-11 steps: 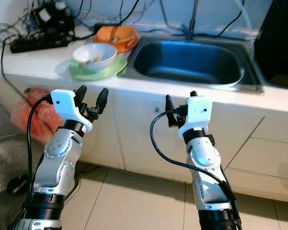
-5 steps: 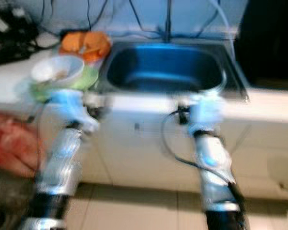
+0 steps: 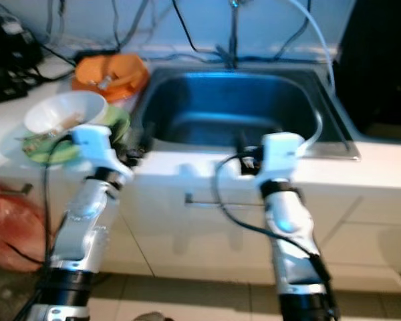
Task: Kitchen organization
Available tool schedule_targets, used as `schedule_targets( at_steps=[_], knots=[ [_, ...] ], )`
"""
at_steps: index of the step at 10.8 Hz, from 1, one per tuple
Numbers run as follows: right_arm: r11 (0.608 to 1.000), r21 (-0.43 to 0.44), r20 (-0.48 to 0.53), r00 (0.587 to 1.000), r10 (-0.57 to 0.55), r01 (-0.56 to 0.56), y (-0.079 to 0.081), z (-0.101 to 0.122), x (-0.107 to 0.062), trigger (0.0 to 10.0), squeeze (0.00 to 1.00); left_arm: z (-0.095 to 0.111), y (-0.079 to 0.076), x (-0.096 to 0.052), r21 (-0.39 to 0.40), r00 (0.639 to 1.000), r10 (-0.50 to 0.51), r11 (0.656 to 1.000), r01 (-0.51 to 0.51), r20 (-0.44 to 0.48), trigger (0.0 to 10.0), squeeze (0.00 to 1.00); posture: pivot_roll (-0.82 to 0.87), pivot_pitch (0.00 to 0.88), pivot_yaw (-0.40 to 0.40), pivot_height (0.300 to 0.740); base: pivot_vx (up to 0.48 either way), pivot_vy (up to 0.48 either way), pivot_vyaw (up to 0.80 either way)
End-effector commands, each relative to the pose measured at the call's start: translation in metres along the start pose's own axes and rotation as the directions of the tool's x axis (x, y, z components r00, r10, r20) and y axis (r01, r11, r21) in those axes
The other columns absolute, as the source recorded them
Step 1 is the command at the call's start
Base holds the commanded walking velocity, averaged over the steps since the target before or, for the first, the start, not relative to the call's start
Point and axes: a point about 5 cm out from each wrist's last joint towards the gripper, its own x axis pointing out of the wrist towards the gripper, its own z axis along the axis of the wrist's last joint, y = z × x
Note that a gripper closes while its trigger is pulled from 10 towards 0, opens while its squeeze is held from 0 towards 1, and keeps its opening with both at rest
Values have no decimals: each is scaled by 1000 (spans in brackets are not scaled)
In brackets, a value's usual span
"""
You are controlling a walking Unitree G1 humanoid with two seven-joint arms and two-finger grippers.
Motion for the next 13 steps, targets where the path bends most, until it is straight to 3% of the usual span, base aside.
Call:
schedule_targets(
  at_steps=[1,6,10,13],
  knots=[
    [1000,9,27,1000,14,-14,5,5,1,10000,0,2,6,0,16,1000,18,1000,-18,2,10000,0,8,0,33,740,0,0,0],
    [1000,13,28,1000,7,-7,4,5,3,10000,0,4,3,3,28,999,28,999,-29,19,10000,0,8,0,33,740,0,0,0],
    [1000,0,35,999,3,-3,2,6,6,10000,0,21,-6,8,160,995,-21,987,6,94,10000,0,14,0,28,740,0,0,0],
    [1000,2,37,999,5,-5,3,6,7,10000,0,19,-5,7,160,996,-19,987,5,86,10000,0,17,0,26,740,0,0,0]
  ],
)
